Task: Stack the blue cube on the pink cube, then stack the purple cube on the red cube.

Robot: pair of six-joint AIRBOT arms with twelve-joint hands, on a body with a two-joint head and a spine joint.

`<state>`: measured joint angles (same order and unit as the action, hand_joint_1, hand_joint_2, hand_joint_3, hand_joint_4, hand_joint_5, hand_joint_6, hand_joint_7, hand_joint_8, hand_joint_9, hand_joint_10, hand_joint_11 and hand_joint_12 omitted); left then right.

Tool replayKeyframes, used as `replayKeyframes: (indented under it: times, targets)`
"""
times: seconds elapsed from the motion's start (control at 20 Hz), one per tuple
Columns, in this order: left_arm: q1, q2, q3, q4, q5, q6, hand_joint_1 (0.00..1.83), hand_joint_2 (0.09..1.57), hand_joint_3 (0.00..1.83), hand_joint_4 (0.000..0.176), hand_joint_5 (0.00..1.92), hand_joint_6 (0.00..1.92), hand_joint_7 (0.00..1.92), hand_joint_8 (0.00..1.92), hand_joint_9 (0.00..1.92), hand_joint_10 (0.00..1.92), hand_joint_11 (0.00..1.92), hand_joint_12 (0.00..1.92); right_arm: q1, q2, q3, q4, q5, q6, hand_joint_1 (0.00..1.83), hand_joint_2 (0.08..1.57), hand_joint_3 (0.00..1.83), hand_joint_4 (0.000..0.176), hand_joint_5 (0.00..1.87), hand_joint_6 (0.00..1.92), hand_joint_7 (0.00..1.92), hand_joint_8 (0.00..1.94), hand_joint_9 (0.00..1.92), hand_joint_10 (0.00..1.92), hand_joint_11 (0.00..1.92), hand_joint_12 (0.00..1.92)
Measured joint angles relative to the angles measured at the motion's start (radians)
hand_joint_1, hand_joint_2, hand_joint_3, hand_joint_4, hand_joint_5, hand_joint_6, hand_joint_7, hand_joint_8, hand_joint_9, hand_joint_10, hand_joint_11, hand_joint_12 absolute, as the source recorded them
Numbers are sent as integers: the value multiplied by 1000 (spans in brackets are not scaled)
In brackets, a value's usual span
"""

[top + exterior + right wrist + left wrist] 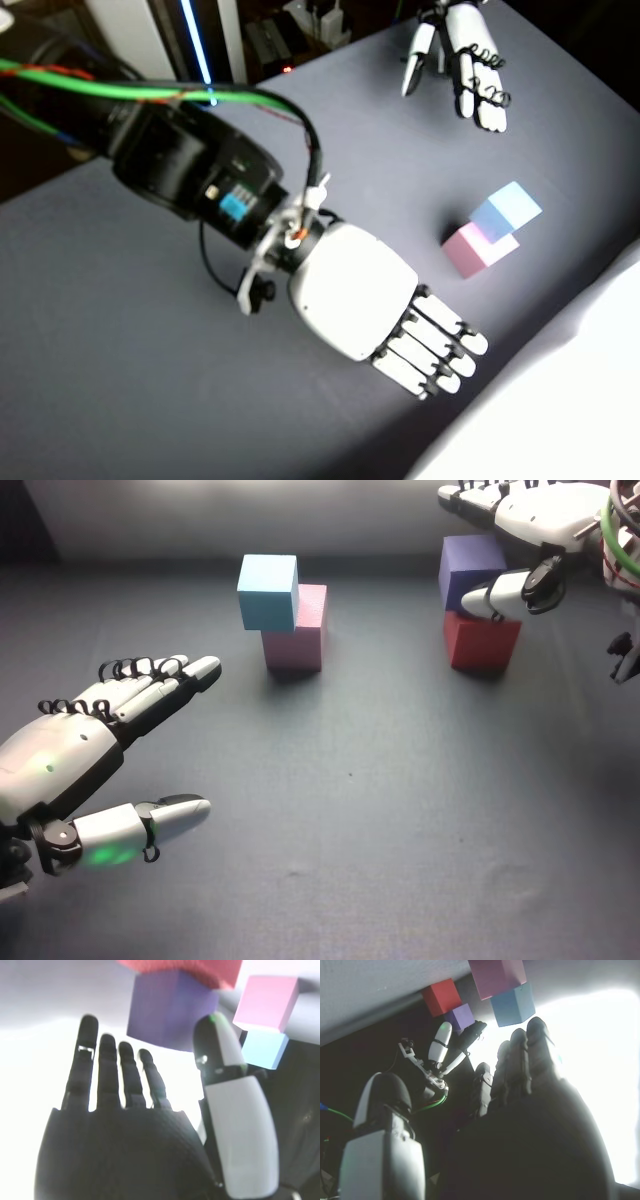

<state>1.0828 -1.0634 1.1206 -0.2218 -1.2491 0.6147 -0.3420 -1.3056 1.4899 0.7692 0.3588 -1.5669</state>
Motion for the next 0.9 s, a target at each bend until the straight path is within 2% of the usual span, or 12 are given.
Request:
replayKeyframes:
  times: [0.1,0.2,0.25,0.3,0.4,0.45,0.5,0.55,0.6,0.65,0.8,0.9]
  targets:
    - [2,0,-6,-1,-3,0,600,1187,0,176,0,0,0,0,0,0,0,0,0,18,-33,-16,19,-2,744,1176,0,35,0,0,0,0,0,0,0,206]
    - [7,0,-8,0,0,0,604,1187,0,176,0,0,0,0,0,0,0,0,0,48,-82,-42,55,-2,658,1188,0,44,0,0,0,0,0,0,0,410]
    - [7,0,-12,-4,-4,0,585,1178,0,176,0,0,0,0,0,0,0,0,-9,79,-128,-72,92,-2,626,1189,0,89,0,0,0,0,0,0,0,834]
    - [7,0,-12,-6,-6,0,585,1178,0,176,0,0,0,0,0,0,0,0,-14,87,-143,-79,110,-2,626,1189,0,89,0,0,0,0,0,0,0,834]
    - [12,6,-17,-8,-16,0,575,1173,0,176,0,0,0,0,0,0,0,0,-46,133,-213,-101,173,-2,578,1154,0,77,0,0,0,0,90,66,0,1416]
    - [18,11,-25,-14,-25,0,581,1168,0,176,0,0,0,0,0,0,0,0,-64,154,-247,-118,203,0,590,1157,0,84,0,0,0,0,41,54,0,1104]
    - [20,11,-25,-15,-26,0,578,1176,0,176,0,0,0,0,0,0,0,0,-84,179,-285,-154,237,22,572,1184,3,67,0,0,0,0,7,10,0,544]
    - [24,12,-27,-16,-32,0,581,1180,0,176,0,0,0,0,0,0,0,0,-104,196,-312,-187,268,53,548,1194,2,84,0,0,0,0,1,1,0,108]
    - [28,18,-35,-24,-35,1,555,1187,3,176,0,0,0,0,0,0,0,0,-137,219,-348,-237,325,106,494,1165,0,117,0,0,0,0,0,0,0,3]
    - [31,21,-36,-23,-45,1,555,1187,3,176,0,0,0,0,0,0,0,0,-159,234,-366,-264,357,140,494,1165,0,117,0,0,0,0,0,0,0,3]
    - [32,27,-39,-36,-65,5,516,1206,9,176,0,0,0,0,0,0,0,0,-272,322,-477,-311,497,191,491,1196,5,53,0,0,0,0,0,0,0,0]
    - [32,32,-45,-34,-77,5,493,1216,10,176,0,0,0,0,0,0,0,0,-359,372,-549,-319,620,195,460,1228,17,72,0,0,0,0,0,0,0,0]
